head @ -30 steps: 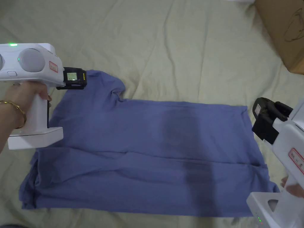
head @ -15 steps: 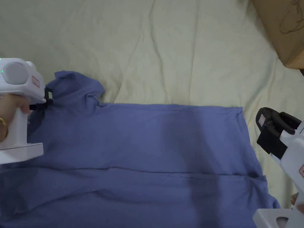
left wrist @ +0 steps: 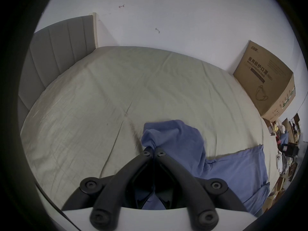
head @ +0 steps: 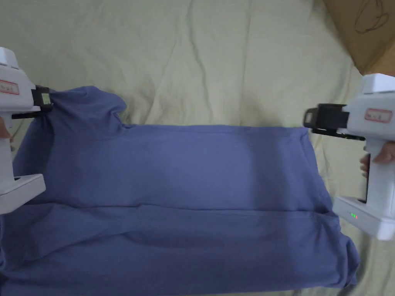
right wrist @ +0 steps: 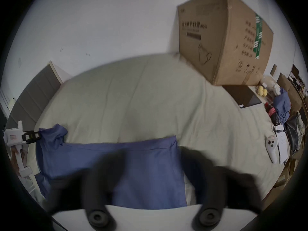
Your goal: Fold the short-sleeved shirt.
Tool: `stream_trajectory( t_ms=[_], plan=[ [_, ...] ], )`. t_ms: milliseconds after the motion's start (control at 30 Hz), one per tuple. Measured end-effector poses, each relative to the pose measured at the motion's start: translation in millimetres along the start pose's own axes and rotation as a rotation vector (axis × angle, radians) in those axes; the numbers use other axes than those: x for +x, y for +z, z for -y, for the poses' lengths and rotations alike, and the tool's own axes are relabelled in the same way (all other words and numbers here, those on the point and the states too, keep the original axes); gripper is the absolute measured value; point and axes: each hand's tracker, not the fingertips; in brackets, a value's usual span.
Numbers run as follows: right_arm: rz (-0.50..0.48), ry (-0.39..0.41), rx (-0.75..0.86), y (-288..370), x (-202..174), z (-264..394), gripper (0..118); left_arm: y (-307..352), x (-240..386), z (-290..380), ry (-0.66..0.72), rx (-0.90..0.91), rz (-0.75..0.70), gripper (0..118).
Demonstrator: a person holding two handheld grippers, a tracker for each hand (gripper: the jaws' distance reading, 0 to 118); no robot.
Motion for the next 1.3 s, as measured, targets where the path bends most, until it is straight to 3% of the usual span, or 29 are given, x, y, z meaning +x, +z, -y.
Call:
stream_trajectory(
  t_ms=[33,133,200,333,400,467,533,633,700,733,800,900,1100,1300],
  plan=[
    [-0.004,0.015,-0.043,-15.1,3.1,-6.7,118,1.8,0.0,1.2,0.000,0.006,-0.001,0],
    [0.007,0.044,-0.180,-46.3,4.5,-12.2,115,7.7,1.4,2.9,0.028,0.012,0.012,0],
    [0.103,0.045,-0.156,-67.9,8.3,-19.0,115,9.6,-0.5,2.5,0.035,0.013,0.011,0],
    [0.187,-0.022,-0.170,-110.4,12.9,-22.6,113,7.2,2.6,0.6,0.048,0.007,0.010,0],
    [0.182,-0.057,-0.208,-124.0,15.6,-20.1,100,3.4,2.9,0.0,0.060,0.002,0.009,0],
    [0.166,-0.098,-0.215,-136.6,17.5,-17.8,79,-0.2,1.4,0.4,0.064,-0.007,0.005,0],
    [0.166,-0.149,-0.246,-145.8,21.6,-15.3,68,-4.1,2.3,0.9,0.059,-0.012,-0.003,0],
    [0.162,-0.166,-0.186,-149.7,28.0,-13.9,3,-6.6,5.1,1.8,0.062,-0.025,-0.007,0],
    [0.165,-0.194,-0.175,-142.4,30.9,-12.0,3,-6.9,5.8,2.0,0.066,-0.028,-0.007,0],
    [0.121,-0.152,-0.192,-137.3,27.9,-12.1,2,-6.2,4.8,1.8,0.072,-0.028,-0.008,0],
    [0.144,-0.091,-0.176,-121.1,26.1,-15.1,2,-2.9,4.8,0.0,0.094,-0.026,-0.002,0],
    [0.076,-0.149,-0.154,-87.2,27.4,-19.5,2,18.0,7.4,0.5,0.117,0.000,0.020,0],
    [0.050,-0.054,-0.033,3.5,24.2,-18.1,2,77.5,-4.3,7.3,0.123,0.067,0.069,0],
    [0.043,-0.085,0.022,82.3,33.9,31.3,2,116.5,-42.6,34.4,0.161,0.101,0.120,0]
  ],
)
